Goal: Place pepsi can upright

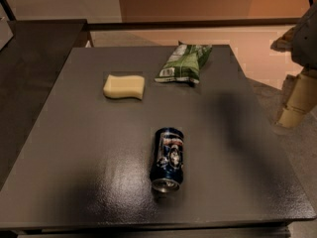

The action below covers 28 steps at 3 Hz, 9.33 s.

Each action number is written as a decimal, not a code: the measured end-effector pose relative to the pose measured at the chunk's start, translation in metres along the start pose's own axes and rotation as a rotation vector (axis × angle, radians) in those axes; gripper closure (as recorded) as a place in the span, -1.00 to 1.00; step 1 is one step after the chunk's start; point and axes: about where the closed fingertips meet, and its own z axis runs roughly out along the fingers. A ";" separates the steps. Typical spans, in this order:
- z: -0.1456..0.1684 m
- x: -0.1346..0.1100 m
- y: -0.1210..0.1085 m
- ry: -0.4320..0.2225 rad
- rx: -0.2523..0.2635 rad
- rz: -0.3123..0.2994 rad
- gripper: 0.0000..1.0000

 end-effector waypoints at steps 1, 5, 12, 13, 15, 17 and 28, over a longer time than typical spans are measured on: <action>0.000 0.000 0.000 0.000 0.000 0.000 -1.00; 0.045 -0.075 0.057 0.041 -0.169 -0.566 -1.00; 0.103 -0.157 0.151 -0.197 -0.395 -1.571 -1.00; 0.110 -0.153 0.147 -0.186 -0.380 -1.618 -1.00; 0.128 -0.140 0.138 -0.149 -0.370 -1.646 -1.00; 0.140 -0.132 0.140 -0.106 -0.384 -1.655 -0.58; 0.028 -0.239 0.073 -0.901 -0.425 -0.426 1.00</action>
Offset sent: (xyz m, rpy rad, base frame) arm 0.0015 0.0212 -0.0057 -0.0247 0.0633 0.1604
